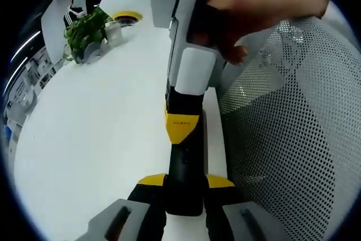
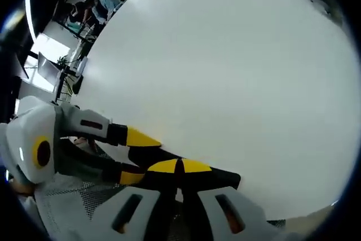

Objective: Press the specified remote control buttons in sequence, fully releasing each button before pressing the next.

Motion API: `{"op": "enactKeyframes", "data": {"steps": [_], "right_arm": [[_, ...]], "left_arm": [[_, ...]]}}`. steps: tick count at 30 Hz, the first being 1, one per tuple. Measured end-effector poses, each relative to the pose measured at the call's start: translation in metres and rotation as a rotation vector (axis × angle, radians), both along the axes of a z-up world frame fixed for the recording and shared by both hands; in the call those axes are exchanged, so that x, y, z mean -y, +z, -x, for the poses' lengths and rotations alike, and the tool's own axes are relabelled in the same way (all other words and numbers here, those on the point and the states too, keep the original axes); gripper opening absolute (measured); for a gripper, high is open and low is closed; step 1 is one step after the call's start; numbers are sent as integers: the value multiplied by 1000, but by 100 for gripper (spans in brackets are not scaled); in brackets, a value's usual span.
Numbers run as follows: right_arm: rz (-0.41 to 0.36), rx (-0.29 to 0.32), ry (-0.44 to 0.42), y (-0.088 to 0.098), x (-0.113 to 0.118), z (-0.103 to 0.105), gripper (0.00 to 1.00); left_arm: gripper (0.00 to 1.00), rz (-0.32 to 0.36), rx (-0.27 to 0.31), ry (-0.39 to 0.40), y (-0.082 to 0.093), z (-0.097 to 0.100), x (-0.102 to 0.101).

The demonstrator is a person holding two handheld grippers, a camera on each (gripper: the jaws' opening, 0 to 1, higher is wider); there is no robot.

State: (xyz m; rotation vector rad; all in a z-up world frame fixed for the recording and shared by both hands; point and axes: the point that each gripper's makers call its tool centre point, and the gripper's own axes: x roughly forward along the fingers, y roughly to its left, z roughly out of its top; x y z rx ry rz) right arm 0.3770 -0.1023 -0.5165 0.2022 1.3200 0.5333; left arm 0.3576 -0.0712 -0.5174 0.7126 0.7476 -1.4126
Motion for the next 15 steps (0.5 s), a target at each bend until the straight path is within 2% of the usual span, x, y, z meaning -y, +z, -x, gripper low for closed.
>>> {"op": "enactKeyframes", "data": {"steps": [9,12,15], "right_arm": [[28,47,20,-1,-4,-2,0],[62,68,56,-1,-5,-3,0],[65,80,63,-1,-4,-5,0]], "left_arm": [[24,1,0,2,-1,0,0],[24,2,0,3,-1,0,1],[24,3,1,3,-1,0,1]]}}
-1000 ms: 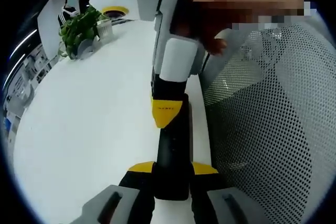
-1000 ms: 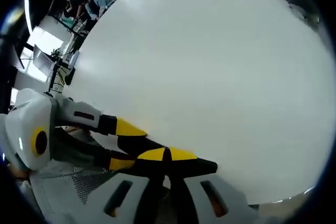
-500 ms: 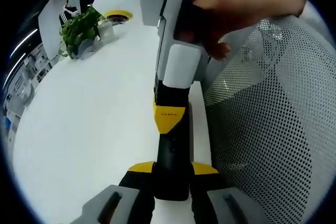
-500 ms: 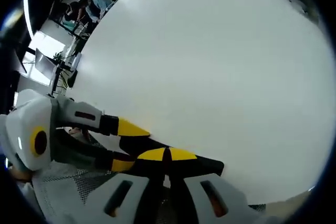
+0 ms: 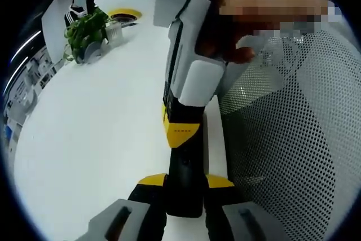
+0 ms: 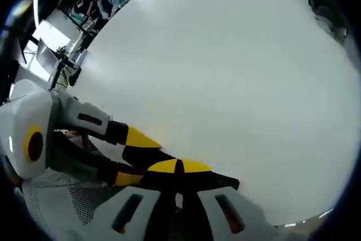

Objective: Press the specified remote control buttons in sequence, fully releasing each button before pressing the next.

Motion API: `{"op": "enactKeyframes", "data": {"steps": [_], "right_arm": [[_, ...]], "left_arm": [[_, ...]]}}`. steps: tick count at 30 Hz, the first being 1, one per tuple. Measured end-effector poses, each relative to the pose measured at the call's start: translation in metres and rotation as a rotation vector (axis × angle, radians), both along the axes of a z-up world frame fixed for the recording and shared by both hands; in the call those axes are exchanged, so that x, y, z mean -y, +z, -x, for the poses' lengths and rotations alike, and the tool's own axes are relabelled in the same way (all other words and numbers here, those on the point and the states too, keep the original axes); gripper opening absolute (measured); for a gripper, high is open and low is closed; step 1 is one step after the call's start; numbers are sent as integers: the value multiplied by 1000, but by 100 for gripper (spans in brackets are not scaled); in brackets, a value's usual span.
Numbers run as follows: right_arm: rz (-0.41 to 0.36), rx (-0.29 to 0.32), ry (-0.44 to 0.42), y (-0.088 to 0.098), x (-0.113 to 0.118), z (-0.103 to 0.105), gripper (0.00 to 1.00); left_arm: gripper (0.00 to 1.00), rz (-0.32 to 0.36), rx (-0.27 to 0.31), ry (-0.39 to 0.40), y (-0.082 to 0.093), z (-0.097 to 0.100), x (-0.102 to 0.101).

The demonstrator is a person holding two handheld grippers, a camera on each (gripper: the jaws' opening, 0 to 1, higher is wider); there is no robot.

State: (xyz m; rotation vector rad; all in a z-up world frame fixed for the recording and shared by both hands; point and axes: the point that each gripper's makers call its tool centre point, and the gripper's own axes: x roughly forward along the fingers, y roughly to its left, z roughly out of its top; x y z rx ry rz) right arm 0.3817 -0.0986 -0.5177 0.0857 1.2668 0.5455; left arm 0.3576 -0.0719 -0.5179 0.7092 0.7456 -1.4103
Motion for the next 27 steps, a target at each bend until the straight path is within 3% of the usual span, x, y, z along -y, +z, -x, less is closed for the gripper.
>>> {"op": "enactKeyframes", "data": {"steps": [4,18,27], "right_arm": [[-41,-28,-43,1,2,0,0],[-72,-131,-64,7,1,12,0],[-82,-165,-66,10,0,18,0]], "left_arm": [[24,2,0,1,0,0,0],[24,5,-1,3,0,0,0],[24,4,0,2,0,0,0]]}}
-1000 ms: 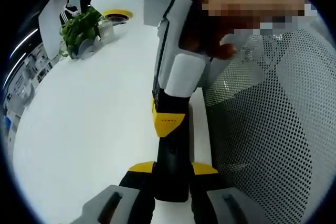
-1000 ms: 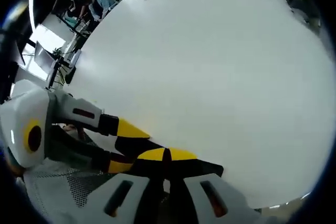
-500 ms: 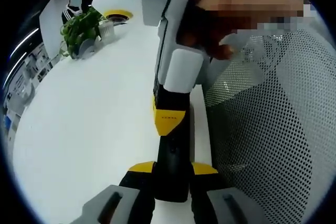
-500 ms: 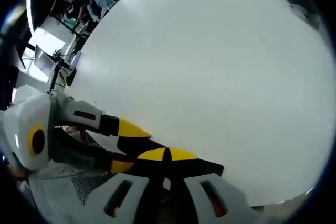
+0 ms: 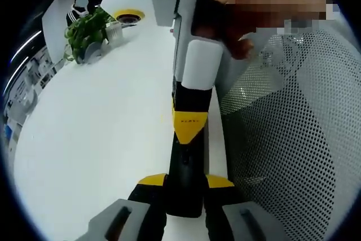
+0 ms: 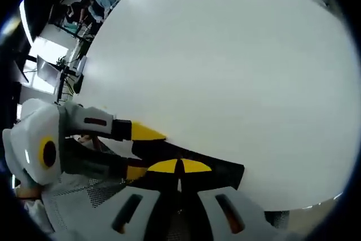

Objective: Press the specified remote control buttons in sequence, fully releasing each button before pressing the next.

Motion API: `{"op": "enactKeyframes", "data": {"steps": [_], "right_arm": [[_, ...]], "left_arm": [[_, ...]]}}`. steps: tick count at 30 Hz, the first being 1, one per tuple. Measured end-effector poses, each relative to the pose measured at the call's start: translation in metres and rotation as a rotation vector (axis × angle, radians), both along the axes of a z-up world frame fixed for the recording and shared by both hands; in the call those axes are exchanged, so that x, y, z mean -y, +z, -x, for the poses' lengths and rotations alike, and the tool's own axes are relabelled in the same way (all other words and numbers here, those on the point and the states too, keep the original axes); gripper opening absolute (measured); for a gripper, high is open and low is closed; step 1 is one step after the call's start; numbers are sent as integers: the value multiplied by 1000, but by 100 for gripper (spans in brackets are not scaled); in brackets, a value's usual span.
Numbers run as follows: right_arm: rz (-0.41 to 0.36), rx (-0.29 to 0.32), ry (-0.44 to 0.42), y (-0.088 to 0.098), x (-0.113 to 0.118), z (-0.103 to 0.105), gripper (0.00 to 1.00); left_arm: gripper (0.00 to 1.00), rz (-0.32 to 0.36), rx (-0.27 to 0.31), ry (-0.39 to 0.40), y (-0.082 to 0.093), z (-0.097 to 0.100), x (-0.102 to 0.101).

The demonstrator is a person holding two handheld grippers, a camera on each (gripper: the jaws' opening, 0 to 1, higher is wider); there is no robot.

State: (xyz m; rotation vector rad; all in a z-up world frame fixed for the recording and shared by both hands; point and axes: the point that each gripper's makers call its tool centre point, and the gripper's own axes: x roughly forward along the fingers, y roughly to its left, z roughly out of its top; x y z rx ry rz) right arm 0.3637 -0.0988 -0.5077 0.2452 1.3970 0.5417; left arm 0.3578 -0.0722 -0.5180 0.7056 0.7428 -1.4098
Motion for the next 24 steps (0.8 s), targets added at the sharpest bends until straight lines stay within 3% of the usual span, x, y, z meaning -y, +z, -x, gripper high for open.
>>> {"op": "enactKeyframes", "data": {"steps": [24], "right_arm": [[77,59,97,-8,0,0,0]], "left_arm": [[25,2,-2,4,0,0,1]]}}
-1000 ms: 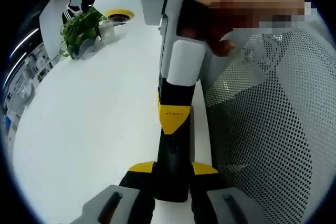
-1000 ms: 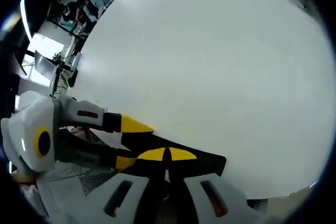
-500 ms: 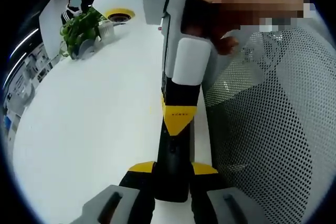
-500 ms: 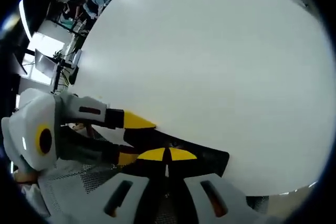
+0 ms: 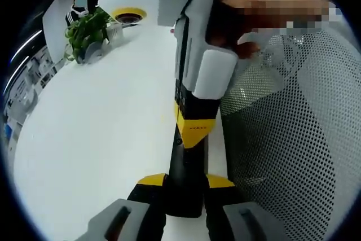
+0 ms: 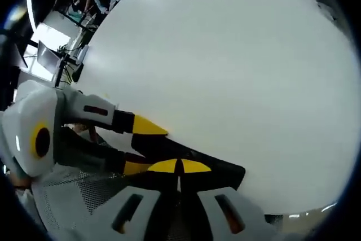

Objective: Press the specified remote control buttons in sequence, fully releasing each button before pressing the next.

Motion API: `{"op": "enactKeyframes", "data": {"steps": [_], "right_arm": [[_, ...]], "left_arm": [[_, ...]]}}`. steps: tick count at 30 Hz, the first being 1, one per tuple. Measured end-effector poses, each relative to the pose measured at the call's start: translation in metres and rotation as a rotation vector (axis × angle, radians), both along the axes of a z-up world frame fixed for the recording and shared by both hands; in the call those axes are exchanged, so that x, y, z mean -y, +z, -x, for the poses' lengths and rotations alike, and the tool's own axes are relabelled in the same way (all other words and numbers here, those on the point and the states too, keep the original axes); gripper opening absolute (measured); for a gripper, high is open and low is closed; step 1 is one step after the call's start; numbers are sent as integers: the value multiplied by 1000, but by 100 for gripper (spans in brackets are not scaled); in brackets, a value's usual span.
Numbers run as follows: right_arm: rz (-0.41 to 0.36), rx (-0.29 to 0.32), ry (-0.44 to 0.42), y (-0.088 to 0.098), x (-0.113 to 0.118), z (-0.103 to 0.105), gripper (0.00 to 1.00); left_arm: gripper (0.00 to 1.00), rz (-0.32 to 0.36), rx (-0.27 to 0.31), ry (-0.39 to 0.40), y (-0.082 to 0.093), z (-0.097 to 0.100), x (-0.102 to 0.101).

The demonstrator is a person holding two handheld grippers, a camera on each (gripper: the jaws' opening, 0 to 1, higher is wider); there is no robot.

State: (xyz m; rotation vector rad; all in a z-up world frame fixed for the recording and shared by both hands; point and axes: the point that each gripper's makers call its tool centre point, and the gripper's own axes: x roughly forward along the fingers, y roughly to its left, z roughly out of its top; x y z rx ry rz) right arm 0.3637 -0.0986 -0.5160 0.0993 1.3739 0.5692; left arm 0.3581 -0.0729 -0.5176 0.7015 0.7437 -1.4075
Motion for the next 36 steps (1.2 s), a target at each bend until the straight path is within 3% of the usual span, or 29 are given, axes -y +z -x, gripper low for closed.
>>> {"op": "enactKeyframes", "data": {"steps": [10,16,31,36], "right_arm": [[-3,2,16,3,-1,1,0],[-17,-24,-36,3,4,0,0],[31,-51,-58,2,16,3,0],[40,-47,-51,1,16,2,0]], "left_arm": [[25,0,-2,11,0,-1,1],[25,4,-1,28,0,-2,3],[25,28,4,105,0,-10,11],[25,24,11,98,0,-10,11]]}}
